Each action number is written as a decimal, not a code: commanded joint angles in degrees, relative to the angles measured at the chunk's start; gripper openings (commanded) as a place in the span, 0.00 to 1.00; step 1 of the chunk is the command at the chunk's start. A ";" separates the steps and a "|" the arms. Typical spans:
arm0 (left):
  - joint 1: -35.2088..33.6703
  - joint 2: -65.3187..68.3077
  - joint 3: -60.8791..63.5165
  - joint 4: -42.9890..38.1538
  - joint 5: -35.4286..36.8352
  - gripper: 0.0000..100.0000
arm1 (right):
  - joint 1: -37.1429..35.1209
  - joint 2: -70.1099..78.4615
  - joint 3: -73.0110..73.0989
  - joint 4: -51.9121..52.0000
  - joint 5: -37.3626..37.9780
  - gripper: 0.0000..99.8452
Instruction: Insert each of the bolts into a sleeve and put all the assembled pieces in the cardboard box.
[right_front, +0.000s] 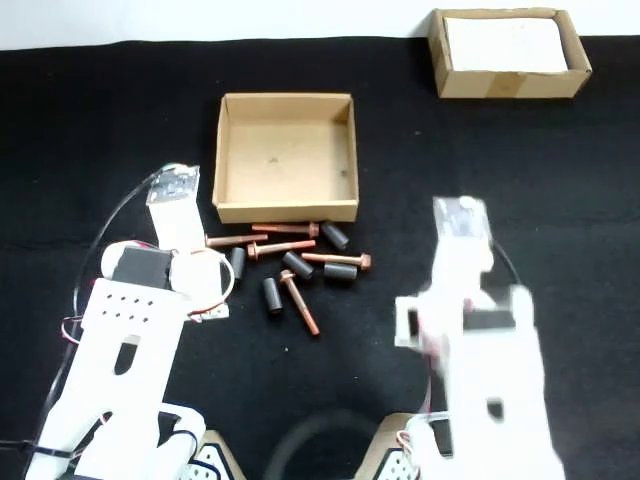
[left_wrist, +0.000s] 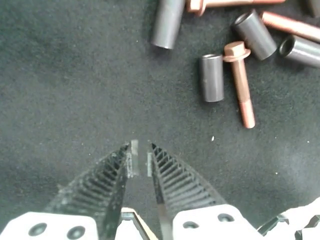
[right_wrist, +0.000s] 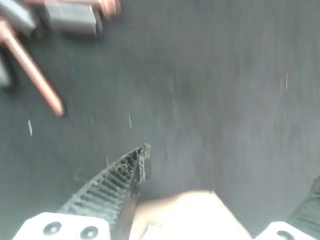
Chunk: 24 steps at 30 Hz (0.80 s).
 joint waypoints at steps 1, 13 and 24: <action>0.31 0.13 -2.59 0.26 0.26 0.06 | 0.31 13.23 -12.09 9.45 0.53 0.45; -7.16 0.40 -2.24 -1.76 0.18 0.06 | -14.81 41.98 -20.00 3.21 0.26 0.45; -8.22 0.13 4.97 -1.76 0.18 0.06 | -21.49 57.80 -46.37 6.99 -6.68 0.13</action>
